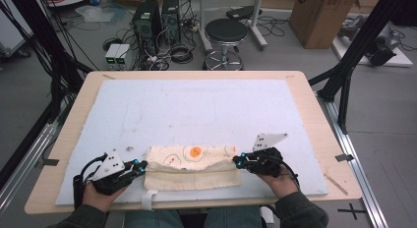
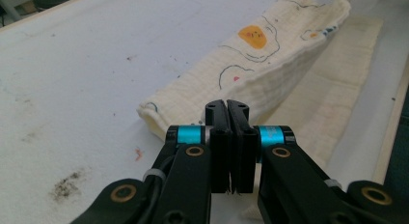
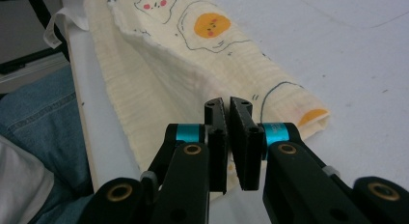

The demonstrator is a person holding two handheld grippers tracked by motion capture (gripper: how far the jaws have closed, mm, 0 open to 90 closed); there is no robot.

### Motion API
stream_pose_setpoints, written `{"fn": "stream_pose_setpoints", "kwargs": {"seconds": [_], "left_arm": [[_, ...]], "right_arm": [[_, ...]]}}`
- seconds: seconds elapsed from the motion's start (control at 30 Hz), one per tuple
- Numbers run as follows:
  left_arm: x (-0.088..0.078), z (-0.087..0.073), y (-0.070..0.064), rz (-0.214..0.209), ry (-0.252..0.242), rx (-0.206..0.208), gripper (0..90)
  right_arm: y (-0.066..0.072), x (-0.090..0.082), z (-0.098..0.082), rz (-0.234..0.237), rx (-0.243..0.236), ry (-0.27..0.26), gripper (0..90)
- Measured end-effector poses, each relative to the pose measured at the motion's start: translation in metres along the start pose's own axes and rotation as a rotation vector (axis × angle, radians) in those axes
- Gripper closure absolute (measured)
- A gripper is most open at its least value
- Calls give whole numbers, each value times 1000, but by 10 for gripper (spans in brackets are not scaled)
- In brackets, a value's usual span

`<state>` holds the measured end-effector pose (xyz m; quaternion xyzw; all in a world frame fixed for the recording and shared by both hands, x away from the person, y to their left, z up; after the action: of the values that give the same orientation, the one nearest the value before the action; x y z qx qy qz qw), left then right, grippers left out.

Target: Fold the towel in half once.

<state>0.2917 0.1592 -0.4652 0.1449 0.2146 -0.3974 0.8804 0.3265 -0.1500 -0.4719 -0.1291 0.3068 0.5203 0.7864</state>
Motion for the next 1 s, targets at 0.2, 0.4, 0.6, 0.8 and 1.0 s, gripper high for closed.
{"fn": "stream_pose_setpoints", "kwargs": {"seconds": [0.2, 0.4, 0.6, 0.8, 1.0], "left_arm": [[-3, -2, -8, -38, 9, 0, 757], [-8, 2, -7, -56, -13, -30, 612], [7, 1, -12, -84, 18, -14, 662], [18, -12, -20, -120, 92, 27, 656], [16, -26, -21, -153, 153, 21, 652]], "right_arm": [[4, 0, -9, 6, 8, 15, 778], [12, -11, -2, 47, 15, -38, 657], [18, -5, 3, 73, -4, -31, 661], [24, 22, -13, 96, -20, 57, 661], [23, 24, -23, 82, -37, 102, 650]]}}
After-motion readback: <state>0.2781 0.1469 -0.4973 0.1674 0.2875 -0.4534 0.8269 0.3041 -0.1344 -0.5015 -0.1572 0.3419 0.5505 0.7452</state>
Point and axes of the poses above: each handheld gripper's, and its own axes: x roughly forward along the jaws, z roughly out of its top, y roughly to its left, the point moved 10 cm from there along x, roughly forward along the jaws, and after that the axes turned 1 degree about y, right-handed, at the moved point
